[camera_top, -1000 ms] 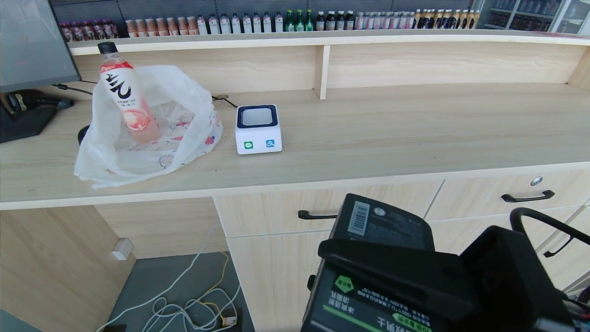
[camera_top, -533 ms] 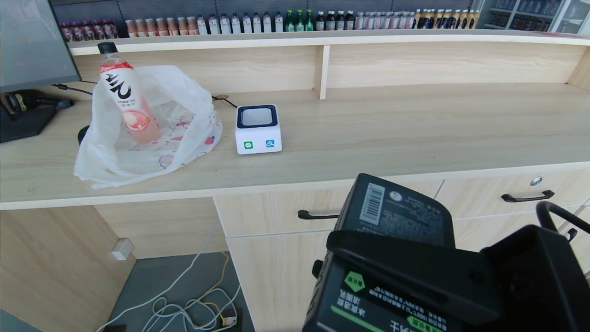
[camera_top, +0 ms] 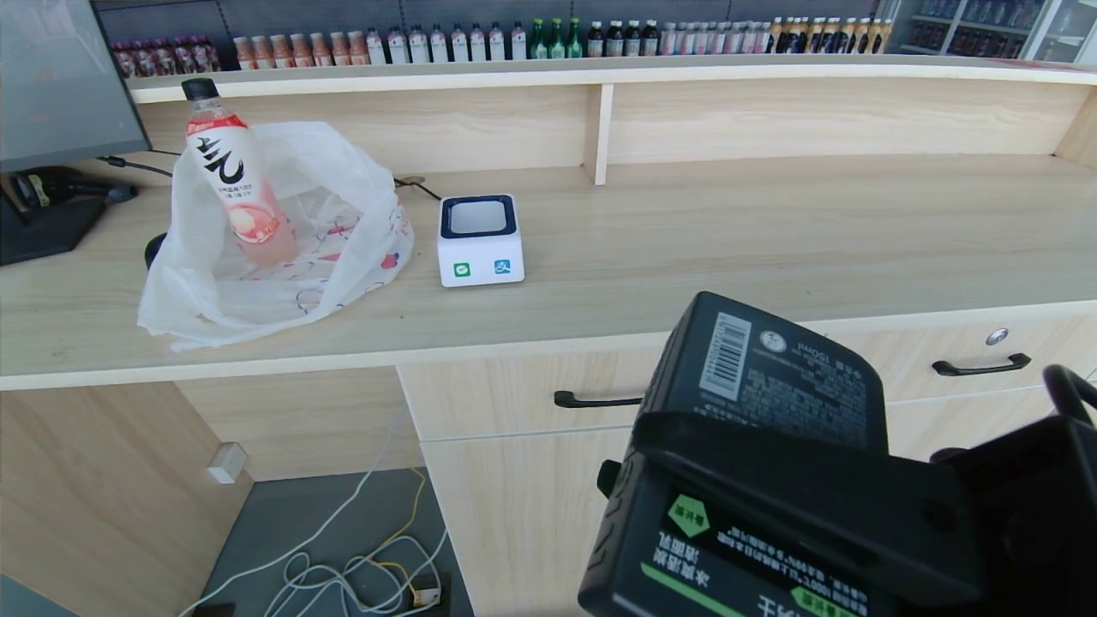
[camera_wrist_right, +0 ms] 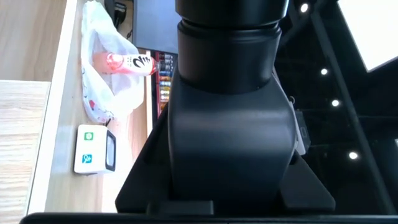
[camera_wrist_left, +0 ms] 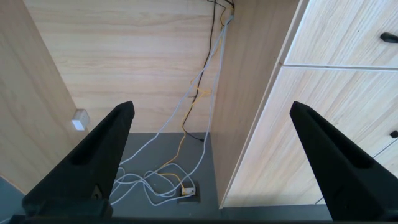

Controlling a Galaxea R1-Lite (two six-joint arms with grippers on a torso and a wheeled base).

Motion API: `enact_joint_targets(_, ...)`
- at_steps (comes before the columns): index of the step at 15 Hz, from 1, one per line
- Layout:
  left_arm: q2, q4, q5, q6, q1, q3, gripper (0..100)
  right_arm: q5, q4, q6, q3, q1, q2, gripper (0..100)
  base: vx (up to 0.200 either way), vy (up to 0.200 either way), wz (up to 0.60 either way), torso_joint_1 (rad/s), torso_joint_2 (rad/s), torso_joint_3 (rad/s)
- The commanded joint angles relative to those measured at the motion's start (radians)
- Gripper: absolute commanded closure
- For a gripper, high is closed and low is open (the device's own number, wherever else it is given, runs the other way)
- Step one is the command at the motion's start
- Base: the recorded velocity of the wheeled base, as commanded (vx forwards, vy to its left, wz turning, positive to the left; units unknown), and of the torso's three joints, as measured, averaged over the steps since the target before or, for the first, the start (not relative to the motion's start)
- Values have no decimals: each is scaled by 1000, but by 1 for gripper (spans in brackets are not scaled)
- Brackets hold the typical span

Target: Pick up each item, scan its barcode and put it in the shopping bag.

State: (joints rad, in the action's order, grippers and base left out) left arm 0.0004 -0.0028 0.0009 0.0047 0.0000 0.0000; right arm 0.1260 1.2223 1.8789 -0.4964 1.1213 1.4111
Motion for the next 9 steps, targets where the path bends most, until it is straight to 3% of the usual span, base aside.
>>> enact_joint_targets(1,0,0,1,0,0,0,0,0,2,-1,4,0,-3,100,0,0,0,0,0,0)
enact_joint_targets(9,0,0,1,0,0,0,0,0,2,-3,9,0,-6,100,0,0,0,0,0,0)
